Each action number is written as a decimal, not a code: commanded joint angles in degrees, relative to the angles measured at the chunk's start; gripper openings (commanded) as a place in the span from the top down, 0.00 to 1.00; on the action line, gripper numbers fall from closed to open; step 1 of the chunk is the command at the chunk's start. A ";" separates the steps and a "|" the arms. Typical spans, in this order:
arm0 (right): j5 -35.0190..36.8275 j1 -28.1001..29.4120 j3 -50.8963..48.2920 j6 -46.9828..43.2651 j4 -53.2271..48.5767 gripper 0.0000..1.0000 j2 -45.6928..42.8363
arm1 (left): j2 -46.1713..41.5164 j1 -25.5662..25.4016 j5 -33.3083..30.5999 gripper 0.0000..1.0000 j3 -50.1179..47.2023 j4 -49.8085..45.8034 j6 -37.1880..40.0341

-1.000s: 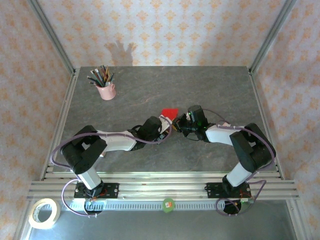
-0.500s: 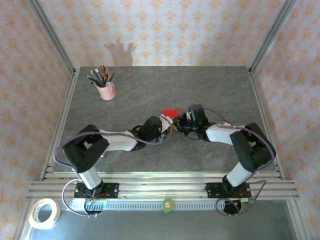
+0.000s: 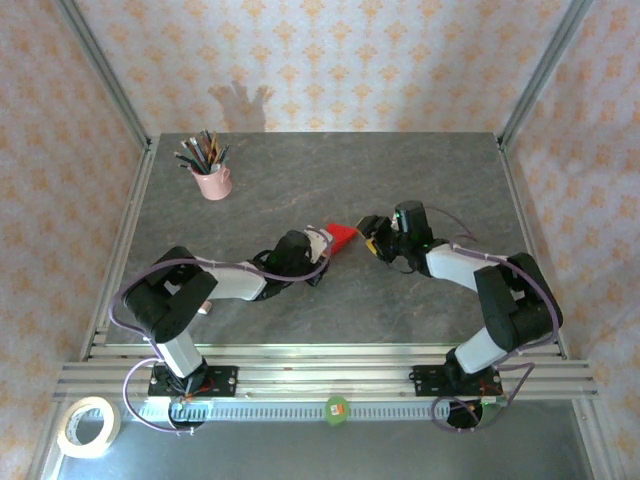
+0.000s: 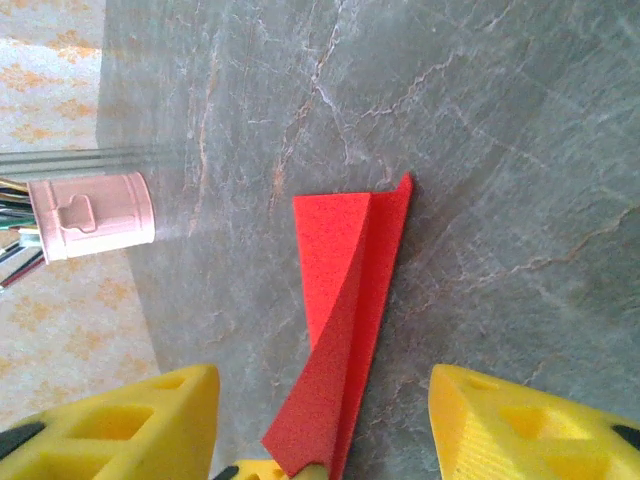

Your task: Fold a paper plane with a square sheet of paper (pick it up from the middle)

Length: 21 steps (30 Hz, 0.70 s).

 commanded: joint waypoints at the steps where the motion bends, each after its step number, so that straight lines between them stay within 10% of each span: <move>1: 1.49 -0.20 0.33 -6.07 -0.79 0.42 -0.94 | -0.89 1.84 8.54 1.00 -0.24 3.34 -9.00; 21: -0.71 3.10 0.91 -29.54 0.40 0.16 3.30 | 3.88 8.87 27.99 1.00 -0.15 11.64 -40.53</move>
